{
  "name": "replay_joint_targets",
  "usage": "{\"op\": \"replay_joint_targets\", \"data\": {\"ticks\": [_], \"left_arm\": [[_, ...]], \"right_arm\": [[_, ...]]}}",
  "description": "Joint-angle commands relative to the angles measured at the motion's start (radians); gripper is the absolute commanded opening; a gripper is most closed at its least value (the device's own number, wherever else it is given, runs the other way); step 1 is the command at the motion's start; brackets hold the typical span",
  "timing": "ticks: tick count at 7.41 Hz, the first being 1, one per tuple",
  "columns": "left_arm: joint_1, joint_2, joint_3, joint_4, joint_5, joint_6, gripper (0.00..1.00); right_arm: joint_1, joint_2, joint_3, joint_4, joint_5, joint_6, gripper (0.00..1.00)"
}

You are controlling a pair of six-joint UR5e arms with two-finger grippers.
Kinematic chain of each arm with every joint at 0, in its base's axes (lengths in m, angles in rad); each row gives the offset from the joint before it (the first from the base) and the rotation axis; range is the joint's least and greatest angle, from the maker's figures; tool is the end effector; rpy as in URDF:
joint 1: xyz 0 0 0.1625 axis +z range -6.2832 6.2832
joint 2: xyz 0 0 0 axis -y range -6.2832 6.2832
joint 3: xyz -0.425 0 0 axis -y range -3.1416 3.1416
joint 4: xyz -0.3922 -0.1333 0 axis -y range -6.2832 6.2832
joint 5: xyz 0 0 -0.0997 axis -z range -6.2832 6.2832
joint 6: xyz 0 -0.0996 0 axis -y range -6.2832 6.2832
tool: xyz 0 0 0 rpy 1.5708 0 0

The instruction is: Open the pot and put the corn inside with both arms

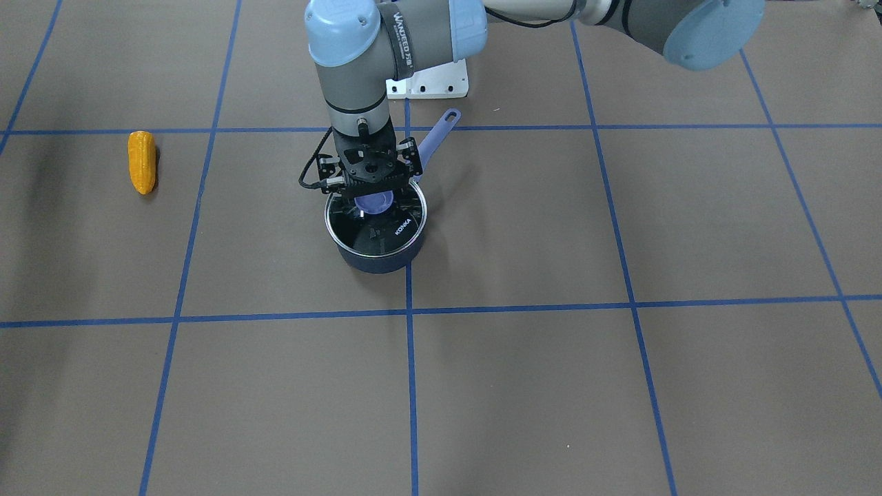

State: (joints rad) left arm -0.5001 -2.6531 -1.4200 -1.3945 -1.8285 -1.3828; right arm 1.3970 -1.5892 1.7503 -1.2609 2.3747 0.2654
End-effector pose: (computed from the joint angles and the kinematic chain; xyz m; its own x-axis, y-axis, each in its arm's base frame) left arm 0.6046 -0.4533 0.0490 0.6857 -0.1688 -0.7080 0.1855 0.9811 -0.0542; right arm -0.0257 -0.5026 0.5409 0.6454 -0.1961 0.7382 -0.0157 0.9628 0.2696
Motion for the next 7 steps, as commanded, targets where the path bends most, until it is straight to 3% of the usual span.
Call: {"op": "replay_joint_targets", "data": {"ticks": [1, 5, 6, 7], "left_arm": [[0.008, 0.025, 0.001, -0.058, 0.0, 0.05, 0.98], [0.017, 0.035, 0.0, -0.066, 0.0, 0.064, 0.97], [0.02, 0.035, 0.0, -0.073, 0.0, 0.064, 0.89], [0.02, 0.035, 0.001, -0.074, 0.0, 0.065, 0.68]], "right_arm": [[-0.001, 0.0, 0.0, 0.0, -0.006, 0.0, 1.0], [-0.003, 0.0, 0.0, 0.0, -0.011, 0.0, 1.0], [-0.003, 0.0, -0.002, 0.0, -0.011, 0.0, 1.0], [-0.003, 0.0, -0.002, 0.0, -0.012, 0.0, 1.0]]}}
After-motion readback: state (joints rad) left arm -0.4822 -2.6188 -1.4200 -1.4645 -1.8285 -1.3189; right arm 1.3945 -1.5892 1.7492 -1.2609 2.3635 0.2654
